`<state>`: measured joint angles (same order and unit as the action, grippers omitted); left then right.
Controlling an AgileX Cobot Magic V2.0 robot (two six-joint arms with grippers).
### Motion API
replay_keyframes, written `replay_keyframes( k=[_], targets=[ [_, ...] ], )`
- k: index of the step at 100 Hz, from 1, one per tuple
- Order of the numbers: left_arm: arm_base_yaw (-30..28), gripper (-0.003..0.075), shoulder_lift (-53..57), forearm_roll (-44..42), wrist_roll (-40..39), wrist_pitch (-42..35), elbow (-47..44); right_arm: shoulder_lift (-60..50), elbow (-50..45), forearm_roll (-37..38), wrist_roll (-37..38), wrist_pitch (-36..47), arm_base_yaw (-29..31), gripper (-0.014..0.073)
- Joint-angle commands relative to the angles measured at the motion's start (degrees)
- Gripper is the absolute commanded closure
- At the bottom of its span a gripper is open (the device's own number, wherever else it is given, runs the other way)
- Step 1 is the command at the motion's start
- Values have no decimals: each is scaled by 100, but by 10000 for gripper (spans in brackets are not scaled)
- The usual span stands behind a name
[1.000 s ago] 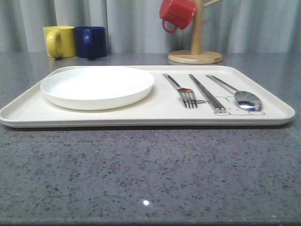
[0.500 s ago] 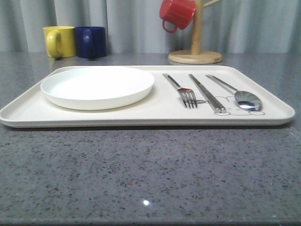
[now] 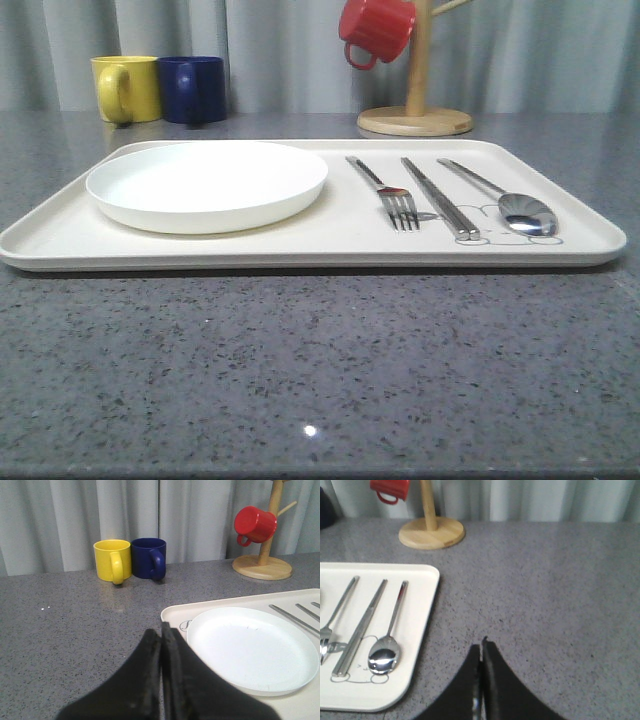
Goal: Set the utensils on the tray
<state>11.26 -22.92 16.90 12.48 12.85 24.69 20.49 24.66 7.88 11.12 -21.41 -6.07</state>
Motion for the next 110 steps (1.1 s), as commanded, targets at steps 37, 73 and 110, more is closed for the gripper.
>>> replay_keyframes(
  k=[37, 73, 110],
  targets=[
    [7, 739, -22, 20, 9, -448, 146, -1885, -1806, -752, -737, 1678, 312, 662],
    [7, 739, -22, 20, 9, -448, 146, -2210, -2625, -896, -737, 2528, 580, 662],
    [7, 739, -35, 20, 9, -448, 146, -2210, -2625, -896, -737, 2520, 580, 662]
  ],
)
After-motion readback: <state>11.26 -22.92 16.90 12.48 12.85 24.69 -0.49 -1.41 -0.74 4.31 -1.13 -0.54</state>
